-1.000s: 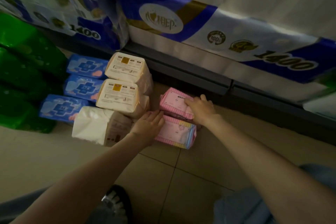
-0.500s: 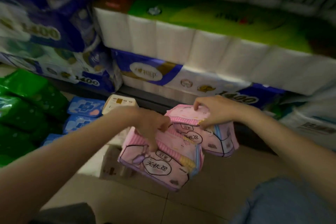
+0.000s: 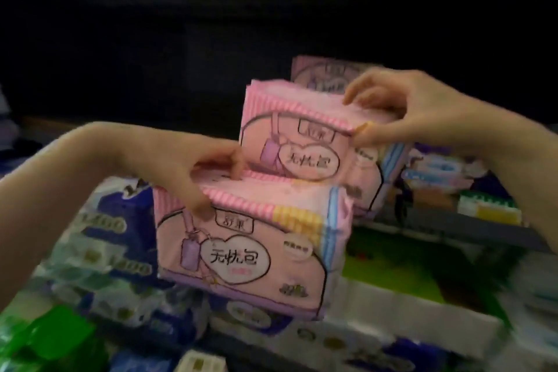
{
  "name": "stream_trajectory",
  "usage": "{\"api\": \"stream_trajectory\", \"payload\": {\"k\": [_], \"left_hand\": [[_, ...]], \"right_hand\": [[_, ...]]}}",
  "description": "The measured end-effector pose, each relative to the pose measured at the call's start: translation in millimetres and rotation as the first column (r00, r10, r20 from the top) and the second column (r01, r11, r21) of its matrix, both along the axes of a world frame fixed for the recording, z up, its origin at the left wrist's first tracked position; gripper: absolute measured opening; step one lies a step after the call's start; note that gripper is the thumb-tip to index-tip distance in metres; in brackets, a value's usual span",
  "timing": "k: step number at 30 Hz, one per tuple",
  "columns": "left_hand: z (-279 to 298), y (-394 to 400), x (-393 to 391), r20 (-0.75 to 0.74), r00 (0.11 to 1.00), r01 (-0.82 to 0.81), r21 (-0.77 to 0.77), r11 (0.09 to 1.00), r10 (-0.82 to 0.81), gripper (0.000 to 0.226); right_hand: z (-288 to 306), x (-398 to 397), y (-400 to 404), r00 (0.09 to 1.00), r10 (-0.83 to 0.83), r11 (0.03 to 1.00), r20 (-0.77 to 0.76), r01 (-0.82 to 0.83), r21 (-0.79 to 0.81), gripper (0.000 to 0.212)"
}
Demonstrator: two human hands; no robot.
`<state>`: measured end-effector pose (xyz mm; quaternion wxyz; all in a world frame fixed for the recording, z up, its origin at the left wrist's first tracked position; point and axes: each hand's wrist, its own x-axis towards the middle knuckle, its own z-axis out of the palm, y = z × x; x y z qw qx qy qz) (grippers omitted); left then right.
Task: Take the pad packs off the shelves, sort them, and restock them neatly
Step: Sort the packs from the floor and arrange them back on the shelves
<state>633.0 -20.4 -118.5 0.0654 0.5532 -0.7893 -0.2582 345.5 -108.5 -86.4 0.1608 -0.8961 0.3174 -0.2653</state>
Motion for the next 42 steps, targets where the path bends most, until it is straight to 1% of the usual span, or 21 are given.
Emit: {"api": "stream_trajectory", "payload": {"k": [2, 4, 6, 9, 10, 11, 13, 16, 17, 20, 21, 26, 28, 30, 31, 33, 35, 37, 39, 41, 42], "left_hand": [[16.6, -1.7, 1.8, -0.089, 0.996, -0.026, -0.128, 0.991, 0.015, 0.046], [26.7, -6.1, 2.0, -0.132, 0.990, -0.078, -0.241, 0.967, 0.046, 0.048], [32.6, -13.2, 2.9, -0.155, 0.984, -0.139, -0.325, 0.935, 0.092, 0.053], [40.5, -24.7, 2.3, -0.190, 0.974, -0.196, -0.443, 0.875, 0.122, 0.061], [42.9, -28.0, 0.8, -0.191, 0.974, -0.203, -0.473, 0.858, 0.125, 0.061], [45.4, -31.7, -0.5, -0.188, 0.974, -0.207, -0.495, 0.844, 0.129, 0.060], [50.5, -39.1, -1.5, -0.183, 0.974, -0.215, -0.528, 0.822, 0.137, 0.056], [57.2, -47.1, 3.2, -0.200, 0.968, -0.238, -0.541, 0.806, 0.151, 0.052], [58.9, -47.4, 5.4, -0.213, 0.964, -0.253, -0.537, 0.805, 0.162, 0.052], [57.7, -50.0, 13.4, -0.193, 0.963, -0.265, -0.554, 0.789, 0.188, 0.054], [55.4, -51.2, 15.1, -0.180, 0.965, -0.260, -0.558, 0.788, 0.191, 0.054], [44.6, -56.6, 18.3, -0.153, 0.963, -0.271, -0.568, 0.777, 0.223, 0.054], [42.1, -56.2, 20.2, -0.156, 0.960, -0.281, -0.578, 0.766, 0.235, 0.054], [40.9, -55.7, 21.7, -0.142, 0.960, -0.277, -0.591, 0.758, 0.240, 0.055], [40.9, -55.1, 21.9, -0.136, 0.961, -0.275, -0.594, 0.756, 0.243, 0.055], [41.6, -53.5, 22.7, -0.140, 0.960, -0.278, -0.593, 0.756, 0.243, 0.055], [42.5, -51.6, 23.1, -0.138, 0.960, -0.277, -0.592, 0.757, 0.243, 0.055], [43.7, -49.4, 25.8, -0.130, 0.962, -0.269, -0.600, 0.754, 0.240, 0.055], [44.6, -47.5, 28.5, -0.132, 0.964, -0.262, -0.613, 0.746, 0.230, 0.055], [44.4, -46.5, 31.5, -0.143, 0.964, -0.263, -0.625, 0.735, 0.223, 0.055], [44.2, -46.5, 32.1, -0.154, 0.963, -0.269, -0.624, 0.734, 0.222, 0.055]], "right_hand": [[21.7, 5.6, -3.9, 0.998, -0.057, 0.982, 0.034, 0.062, -0.176, 0.037], [35.5, 16.2, -15.9, 0.989, -0.147, 0.921, 0.008, 0.139, -0.364, 0.040], [45.0, 28.9, -35.2, 0.978, -0.208, 0.852, -0.029, 0.167, -0.496, 0.042], [52.3, 42.1, -73.4, 0.947, -0.297, 0.785, -0.122, 0.169, -0.596, 0.061], [52.1, 44.0, -86.3, 0.929, -0.334, 0.780, -0.160, 0.177, -0.601, 0.059], [49.4, 44.5, -100.8, 0.909, -0.364, 0.773, -0.202, 0.175, -0.609, 0.051], [38.4, 47.1, -127.2, 0.874, -0.418, 0.731, -0.249, 0.160, -0.663, 0.041], [17.2, 50.8, -145.1, 0.831, -0.509, 0.652, -0.222, 0.204, -0.730, 0.033], [8.7, 51.2, -148.6, 0.814, -0.528, 0.651, -0.241, 0.206, -0.731, 0.036], [-9.3, 46.7, -152.5, 0.748, -0.585, 0.715, -0.314, 0.292, -0.635, 0.063], [-9.9, 46.0, -154.7, 0.739, -0.595, 0.721, -0.315, 0.318, -0.616, 0.069], [-1.7, 52.1, -153.0, 0.724, -0.597, 0.753, -0.345, 0.358, -0.552, 0.073], [5.0, 55.1, -151.7, 0.677, -0.637, 0.727, -0.369, 0.368, -0.580, 0.085], [12.9, 57.5, -150.3, 0.601, -0.700, 0.672, -0.387, 0.367, -0.644, 0.103], [14.4, 58.4, -149.5, 0.579, -0.721, 0.648, -0.381, 0.369, -0.667, 0.107], [12.0, 62.5, -147.5, 0.600, -0.731, 0.615, -0.324, 0.374, -0.694, 0.101], [5.8, 66.6, -143.9, 0.656, -0.717, 0.581, -0.236, 0.375, -0.722, 0.090], [5.0, 68.8, -140.5, 0.726, -0.680, 0.556, -0.104, 0.418, -0.718, 0.084], [13.3, 65.4, -135.2, 0.774, -0.633, 0.575, 0.000, 0.470, -0.670, 0.076], [21.4, 63.9, -130.9, 0.792, -0.610, 0.596, 0.034, 0.487, -0.639, 0.064], [21.8, 65.6, -129.3, 0.788, -0.614, 0.574, 0.045, 0.485, -0.660, 0.056]]}}
